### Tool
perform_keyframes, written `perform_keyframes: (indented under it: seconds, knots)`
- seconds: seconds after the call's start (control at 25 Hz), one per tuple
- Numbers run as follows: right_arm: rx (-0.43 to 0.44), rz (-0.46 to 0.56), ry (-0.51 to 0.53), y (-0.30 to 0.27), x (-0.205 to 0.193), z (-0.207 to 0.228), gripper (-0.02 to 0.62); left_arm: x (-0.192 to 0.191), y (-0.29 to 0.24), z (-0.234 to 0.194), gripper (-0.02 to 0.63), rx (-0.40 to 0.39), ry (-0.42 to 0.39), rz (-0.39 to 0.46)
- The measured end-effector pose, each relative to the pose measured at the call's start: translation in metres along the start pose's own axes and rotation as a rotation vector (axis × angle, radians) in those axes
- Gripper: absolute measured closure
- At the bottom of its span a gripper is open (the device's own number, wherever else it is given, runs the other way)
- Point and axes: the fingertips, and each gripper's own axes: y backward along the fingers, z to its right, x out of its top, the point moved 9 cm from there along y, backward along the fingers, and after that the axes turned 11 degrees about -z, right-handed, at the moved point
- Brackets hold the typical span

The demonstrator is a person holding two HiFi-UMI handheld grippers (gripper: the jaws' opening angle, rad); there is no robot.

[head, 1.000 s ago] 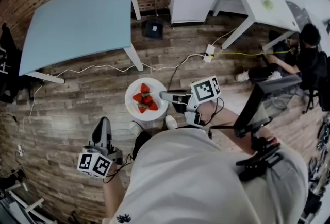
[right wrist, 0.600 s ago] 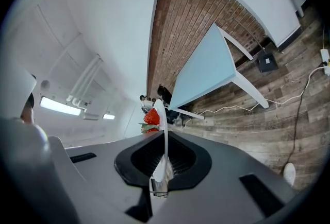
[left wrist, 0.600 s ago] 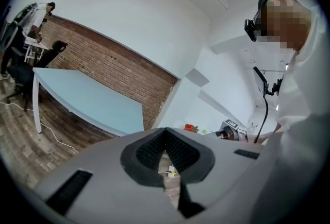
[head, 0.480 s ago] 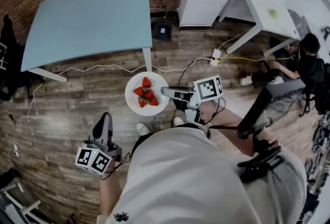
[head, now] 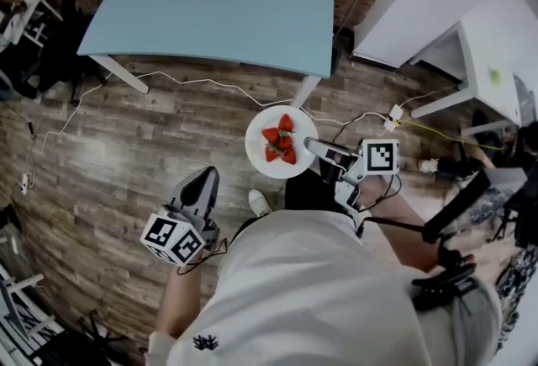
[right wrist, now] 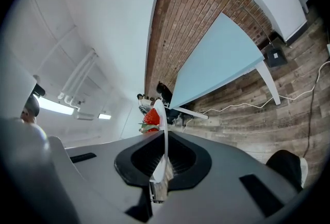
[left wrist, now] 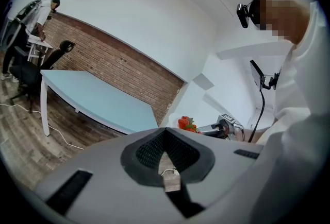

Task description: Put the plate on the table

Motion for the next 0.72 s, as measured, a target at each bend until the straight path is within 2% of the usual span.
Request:
perform_keyframes:
  seconds: [0.2,0.36,0.56,0.72]
  knots:
    - [0.019,-0.010,0.021,-0.028,0.025,-0.005,0.578,0.015,0.006,-0.025,0.604,0.022,0.023,0.033]
    - [0.041,-0.035,0.020,-0.052,0.055,0.006,0.578,0.028,-0.009,-0.049,0.604,0.050,0.036,0.037]
    - [0.050,-0.063,0.026,-0.086,0.122,0.025,0.578,0.066,-0.048,-0.088,0.604,0.094,0.048,0.033]
    - [0.081,-0.077,0.061,-0.115,0.189,0.030,0.578,0.116,-0.086,-0.113,0.604,0.119,0.017,0.027]
